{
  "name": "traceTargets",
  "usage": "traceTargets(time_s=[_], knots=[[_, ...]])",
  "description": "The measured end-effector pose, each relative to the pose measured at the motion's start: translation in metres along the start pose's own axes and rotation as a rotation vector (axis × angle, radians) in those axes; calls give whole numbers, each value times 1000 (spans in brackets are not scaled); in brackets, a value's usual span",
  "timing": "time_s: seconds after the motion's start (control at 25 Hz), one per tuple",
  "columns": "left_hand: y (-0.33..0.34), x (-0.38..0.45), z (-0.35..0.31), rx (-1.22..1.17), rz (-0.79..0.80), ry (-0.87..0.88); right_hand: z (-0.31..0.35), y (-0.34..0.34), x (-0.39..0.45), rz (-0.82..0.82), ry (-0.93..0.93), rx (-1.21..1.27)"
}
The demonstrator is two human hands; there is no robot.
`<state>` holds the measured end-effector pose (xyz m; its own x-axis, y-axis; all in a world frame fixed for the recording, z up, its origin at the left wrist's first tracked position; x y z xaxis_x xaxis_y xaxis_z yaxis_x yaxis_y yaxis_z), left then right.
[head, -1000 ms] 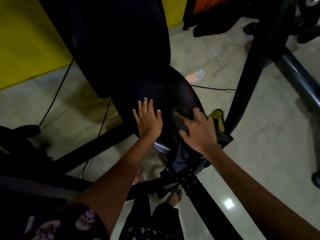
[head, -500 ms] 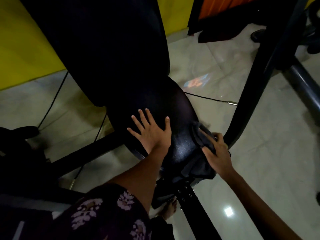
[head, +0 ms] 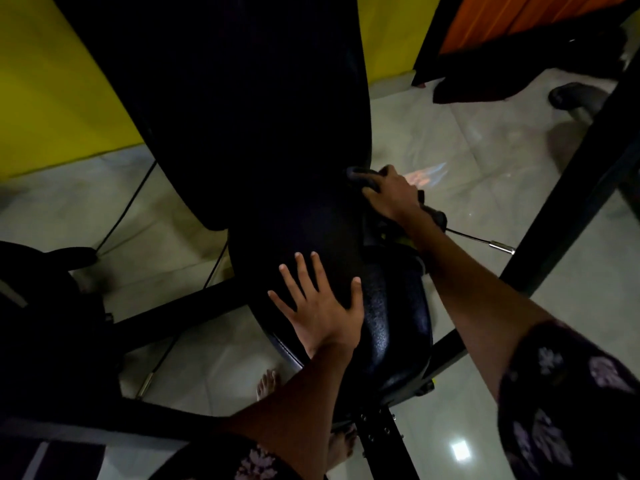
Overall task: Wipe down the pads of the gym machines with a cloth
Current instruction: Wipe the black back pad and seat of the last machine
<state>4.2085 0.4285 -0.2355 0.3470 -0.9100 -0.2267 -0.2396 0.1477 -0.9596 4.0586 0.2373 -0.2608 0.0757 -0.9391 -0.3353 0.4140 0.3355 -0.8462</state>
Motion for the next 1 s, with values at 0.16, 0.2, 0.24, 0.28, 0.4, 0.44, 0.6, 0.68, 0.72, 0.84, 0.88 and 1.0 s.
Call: traceTargets(time_s=[0.16,0.2,0.24,0.28,0.4,0.44,0.6,0.68,0.72,0.84,0.88,1.0], knots=[[-1,1,1,-16,-4,-7,-13,4,-10,45,27,192],[0,1,1,-19,-9,-10,-17,4,-29,31,9,229],[0,0,1,-21,-16,-13,-24,4,-50,11,-5,286],[-1,0,1,-22,-18,-13,-30,4,-74,-14,-9,362],[1,-1,2,-19,-18,-7,-57,15,-154,-99,56,646],[1,0,2,-20,-19,-7,-66,23,-176,-116,110,719],[-3,-1,-1,-37,-38,-8,-82,32,-177,-142,202,785],[-3,-1,-1,-40,-31,-8,-66,15,-127,-140,92,667],[-3,0,0,-39,-29,-8,-52,8,-97,-109,47,590],[-2,-1,0,-44,-45,-5,-12,-5,-27,-14,-7,306],[-3,-1,0,-49,-55,-4,-7,-6,-16,-6,-8,267],[-3,0,0,-56,-63,-8,-14,-6,-27,-12,22,317]])
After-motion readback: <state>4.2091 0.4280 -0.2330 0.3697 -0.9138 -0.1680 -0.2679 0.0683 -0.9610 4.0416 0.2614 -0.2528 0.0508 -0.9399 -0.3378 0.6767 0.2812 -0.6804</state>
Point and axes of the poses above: each hand's wrist, its own x-axis towards the middle knuckle, its own y-axis out of the palm, z = x × y, the point moved 7 cm from there along x, towards the middle knuckle, and after that the axes turned 2 degrees about -y, right-handed, at the moved point
